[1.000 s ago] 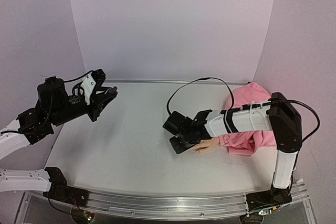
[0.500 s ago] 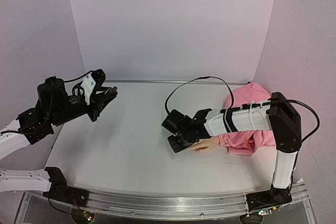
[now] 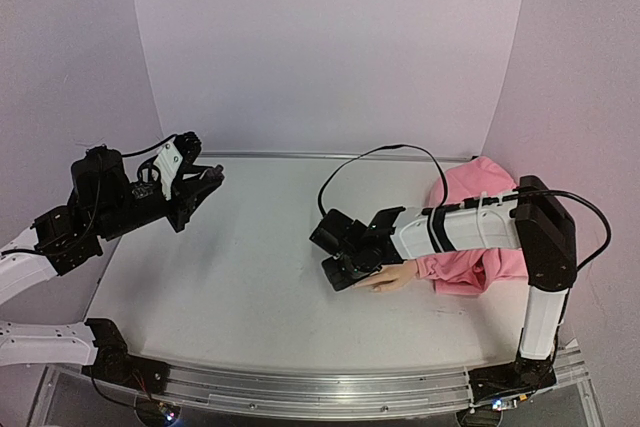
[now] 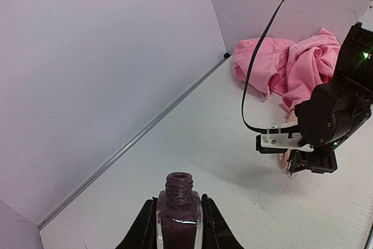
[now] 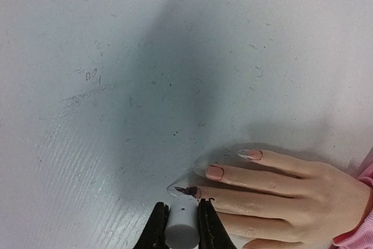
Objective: Paint the nails
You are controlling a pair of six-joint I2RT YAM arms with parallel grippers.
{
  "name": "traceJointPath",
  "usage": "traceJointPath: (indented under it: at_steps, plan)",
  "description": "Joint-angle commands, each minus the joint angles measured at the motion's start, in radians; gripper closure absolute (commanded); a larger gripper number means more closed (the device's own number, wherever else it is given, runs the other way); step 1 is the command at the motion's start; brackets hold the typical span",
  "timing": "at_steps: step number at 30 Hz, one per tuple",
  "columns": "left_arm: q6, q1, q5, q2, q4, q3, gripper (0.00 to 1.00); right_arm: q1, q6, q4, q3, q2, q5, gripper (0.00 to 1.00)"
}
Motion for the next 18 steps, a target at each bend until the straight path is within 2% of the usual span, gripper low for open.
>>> traceJointPath:
  at_steps: [1,18]
  plan:
    - [0.009,-0.002,-0.010,-0.014,0.040,0.001,1.00,0.006,0.011,-0.049,-0.011,-0.051,0.028,1.00]
    - [0.009,-0.003,-0.008,-0.010,0.040,0.002,1.00,0.006,0.009,-0.059,-0.022,-0.054,0.014,1.00]
